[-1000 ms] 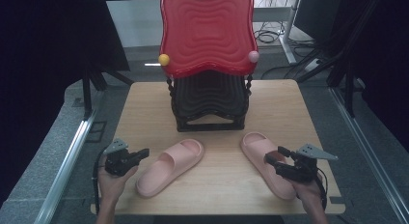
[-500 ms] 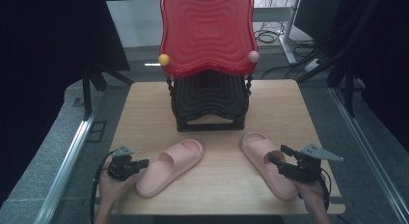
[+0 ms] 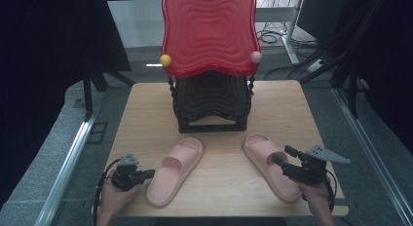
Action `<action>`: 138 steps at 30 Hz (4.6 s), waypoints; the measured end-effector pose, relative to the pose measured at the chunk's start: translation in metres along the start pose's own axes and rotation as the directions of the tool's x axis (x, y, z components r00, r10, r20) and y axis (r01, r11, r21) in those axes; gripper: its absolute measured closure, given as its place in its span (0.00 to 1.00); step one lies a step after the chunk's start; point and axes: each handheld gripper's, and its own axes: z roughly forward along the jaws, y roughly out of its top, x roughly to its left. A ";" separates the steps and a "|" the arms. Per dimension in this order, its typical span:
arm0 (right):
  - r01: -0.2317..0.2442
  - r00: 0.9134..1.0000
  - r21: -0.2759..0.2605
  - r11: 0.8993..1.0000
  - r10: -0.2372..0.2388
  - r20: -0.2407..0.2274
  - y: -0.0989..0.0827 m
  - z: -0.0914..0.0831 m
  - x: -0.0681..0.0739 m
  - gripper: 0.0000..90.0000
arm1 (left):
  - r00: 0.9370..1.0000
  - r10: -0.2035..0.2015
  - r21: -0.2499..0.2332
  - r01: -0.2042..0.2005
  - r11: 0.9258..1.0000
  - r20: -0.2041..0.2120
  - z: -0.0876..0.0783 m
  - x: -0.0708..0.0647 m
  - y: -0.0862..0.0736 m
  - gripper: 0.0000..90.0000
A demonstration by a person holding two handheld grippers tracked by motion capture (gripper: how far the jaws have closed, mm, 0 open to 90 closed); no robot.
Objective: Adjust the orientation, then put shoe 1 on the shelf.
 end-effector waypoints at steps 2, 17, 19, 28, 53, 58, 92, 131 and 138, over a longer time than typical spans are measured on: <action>-0.004 1.000 0.003 1.000 0.004 0.001 0.000 0.000 0.000 0.38 | 1.000 0.017 0.005 -0.017 1.000 0.016 0.002 -0.007 0.000 0.99; -0.003 1.000 0.012 1.000 0.003 0.001 0.000 0.002 0.002 0.38 | 0.991 0.102 0.029 -0.105 0.994 0.091 0.018 -0.049 0.002 0.99; -0.003 1.000 0.012 1.000 0.003 0.002 0.000 0.002 0.002 0.38 | 0.988 0.114 0.033 -0.118 0.992 0.106 0.022 -0.054 0.004 0.99; 0.001 1.000 0.010 1.000 -0.001 0.001 0.000 0.002 0.004 0.38 | 0.977 0.160 0.014 -0.163 0.986 0.140 0.040 -0.077 0.015 0.98; 0.080 0.992 0.042 0.996 -0.075 -0.103 -0.001 0.017 0.035 0.41 | 0.999 0.013 -0.314 -0.022 0.949 -0.033 -0.009 -0.038 0.071 0.38; 0.086 0.990 0.059 0.995 -0.078 -0.120 -0.002 0.022 0.040 0.41 | 0.999 -0.017 -0.332 0.002 0.943 -0.040 -0.009 -0.032 0.068 0.36; 0.164 0.963 0.233 0.959 -0.104 -0.249 -0.012 0.151 0.134 0.64 | 0.996 -0.083 -0.367 0.064 0.928 -0.036 -0.023 -0.009 0.050 0.31; 0.141 0.986 0.281 0.949 -0.108 -0.129 -0.022 0.212 0.161 0.85 | 0.994 -0.102 -0.343 0.082 0.936 -0.038 -0.018 -0.003 0.045 0.30; 0.147 0.986 0.275 0.950 -0.118 -0.117 -0.022 0.211 0.161 0.91 | 0.994 -0.103 -0.338 0.084 0.937 -0.038 -0.017 -0.002 0.044 0.30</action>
